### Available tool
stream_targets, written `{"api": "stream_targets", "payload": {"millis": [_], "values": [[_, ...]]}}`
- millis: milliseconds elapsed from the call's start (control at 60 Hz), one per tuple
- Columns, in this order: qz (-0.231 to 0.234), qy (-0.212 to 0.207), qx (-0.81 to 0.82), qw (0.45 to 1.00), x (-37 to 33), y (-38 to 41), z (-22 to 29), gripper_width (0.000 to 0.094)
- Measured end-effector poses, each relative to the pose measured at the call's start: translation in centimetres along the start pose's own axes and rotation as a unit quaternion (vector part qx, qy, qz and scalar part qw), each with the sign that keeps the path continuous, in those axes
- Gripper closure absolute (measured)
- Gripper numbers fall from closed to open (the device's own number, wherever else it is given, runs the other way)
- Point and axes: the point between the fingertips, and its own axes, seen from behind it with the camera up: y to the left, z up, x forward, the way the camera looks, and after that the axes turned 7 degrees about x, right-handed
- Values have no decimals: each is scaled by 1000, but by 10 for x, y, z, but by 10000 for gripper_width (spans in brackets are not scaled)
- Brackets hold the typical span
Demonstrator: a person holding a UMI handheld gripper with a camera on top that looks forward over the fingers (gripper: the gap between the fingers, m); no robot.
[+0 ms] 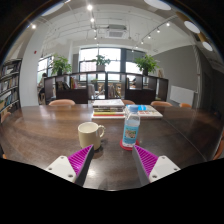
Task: Pour water
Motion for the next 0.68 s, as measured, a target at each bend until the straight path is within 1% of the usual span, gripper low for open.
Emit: {"api": "stream_targets", "payload": {"millis": [150, 217, 283, 517, 683], "values": [[15, -17, 17, 1000, -22, 12, 18, 151], [10, -21, 14, 1000, -27, 13, 21, 151], [4, -17, 9, 1000, -33, 12, 22, 154], [18, -23, -3, 1000, -44, 15, 31, 154], [16, -26, -1, 1000, -47, 11, 32, 154]]}}
